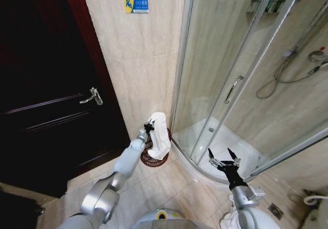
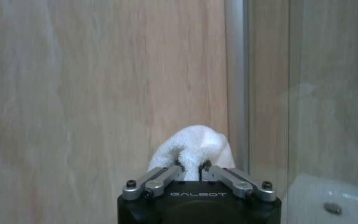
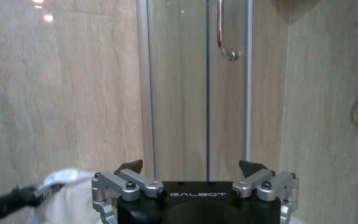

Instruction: Discard the used towel into the hamper.

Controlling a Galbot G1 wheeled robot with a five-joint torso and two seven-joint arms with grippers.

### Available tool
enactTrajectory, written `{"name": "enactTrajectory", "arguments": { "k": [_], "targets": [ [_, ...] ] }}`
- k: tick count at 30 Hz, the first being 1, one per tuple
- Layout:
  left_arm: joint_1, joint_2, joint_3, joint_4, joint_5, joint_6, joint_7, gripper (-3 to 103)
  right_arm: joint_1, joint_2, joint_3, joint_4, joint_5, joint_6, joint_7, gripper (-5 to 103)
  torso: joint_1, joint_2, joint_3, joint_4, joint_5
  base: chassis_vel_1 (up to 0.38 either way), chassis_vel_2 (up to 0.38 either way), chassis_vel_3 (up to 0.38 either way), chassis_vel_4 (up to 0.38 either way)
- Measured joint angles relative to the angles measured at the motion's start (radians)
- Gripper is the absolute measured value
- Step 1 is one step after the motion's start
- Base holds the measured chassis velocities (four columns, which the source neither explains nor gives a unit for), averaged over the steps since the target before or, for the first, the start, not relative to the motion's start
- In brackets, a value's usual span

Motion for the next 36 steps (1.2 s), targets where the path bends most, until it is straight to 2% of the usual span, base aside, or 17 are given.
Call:
{"name": "enactTrajectory", "arguments": {
  "k": [6,10,16,17,20,21,22,25,28,29,30,33,35,36],
  "targets": [
    [0.036,-0.024,-0.081,-0.012,0.098,0.006,0.004,7,-0.008,0.000,0.000,-0.002,0.033,0.010,0.001,100,0.000,0.000,0.000,-0.0002,0.0001,0.000,0.000,0.000,0.000],
    [0.058,-0.029,-0.103,-0.019,0.154,0.006,0.018,7,-0.003,0.000,-0.001,-0.003,0.036,0.005,0.002,100,0.000,0.000,0.000,-0.0002,0.0002,0.000,0.000,0.000,0.000],
    [0.077,-0.027,-0.084,-0.017,0.160,0.000,0.046,7,-0.001,0.000,-0.010,-0.003,0.026,-0.001,0.001,100,0.000,0.000,0.000,-0.0001,0.0001,0.000,0.000,0.000,0.000],
    [0.077,-0.027,-0.078,-0.016,0.162,-0.001,0.060,4,0.000,0.000,-0.011,-0.008,0.018,0.001,0.001,100,0.000,0.000,0.000,-0.0001,0.0002,0.000,0.000,0.000,0.000],
    [0.075,-0.028,-0.054,-0.007,0.163,0.003,0.072,19,0.002,0.000,-0.012,-0.013,0.009,0.003,0.001,100,0.000,0.000,0.000,-0.0002,0.0001,0.000,0.000,0.000,0.000],
    [0.075,-0.028,-0.054,-0.007,0.163,0.003,0.072,19,0.002,0.000,-0.012,-0.013,0.009,0.003,0.001,100,0.000,0.000,0.000,-0.0002,0.0001,0.000,0.000,0.000,0.000],
    [0.075,-0.026,-0.045,-0.005,0.168,0.005,0.083,25,0.003,0.000,-0.012,-0.013,0.007,0.003,0.001,100,0.000,0.000,0.000,-0.0003,0.0003,0.000,0.000,0.000,0.000],
    [0.079,-0.024,-0.034,-0.005,0.189,0.005,0.111,30,0.008,0.000,-0.012,-0.013,0.004,0.003,0.001,100,0.000,0.000,0.000,-0.0002,0.0003,0.000,0.000,0.000,0.000],
    [0.091,-0.024,-0.024,-0.011,0.204,0.013,0.147,46,0.012,0.000,-0.012,-0.012,0.003,0.001,0.001,100,0.000,0.000,0.000,-0.0001,0.0002,0.000,0.000,0.000,0.000],
    [0.098,-0.021,-0.021,-0.024,0.207,0.034,0.181,52,0.013,0.000,-0.012,-0.011,0.002,0.001,0.001,100,0.000,0.000,0.000,-0.0002,0.0001,0.000,0.000,0.000,0.000],
    [0.098,-0.021,-0.021,-0.024,0.207,0.034,0.181,52,0.013,0.000,-0.012,-0.011,0.002,0.001,0.001,100,0.000,0.000,0.000,-0.0002,0.0001,0.000,0.000,0.000,0.000],
    [0.108,-0.010,-0.027,-0.052,0.243,0.102,0.262,68,0.013,0.000,-0.012,-0.011,0.001,0.001,0.001,100,0.000,0.000,0.000,-0.0001,0.0003,0.000,0.000,0.000,0.000],
    [0.109,-0.009,-0.028,-0.058,0.248,0.122,0.266,68,0.013,0.000,-0.011,-0.011,0.001,0.001,0.001,100,0.000,0.000,0.000,-0.0001,0.0002,0.000,0.000,0.000,0.000],
    [0.110,-0.009,-0.028,-0.062,0.247,0.139,0.263,74,0.012,0.000,-0.010,-0.011,0.001,0.001,0.001,100,0.000,0.000,0.000,-0.0001,0.0002,0.000,0.000,0.000,0.000]
  ]
}}
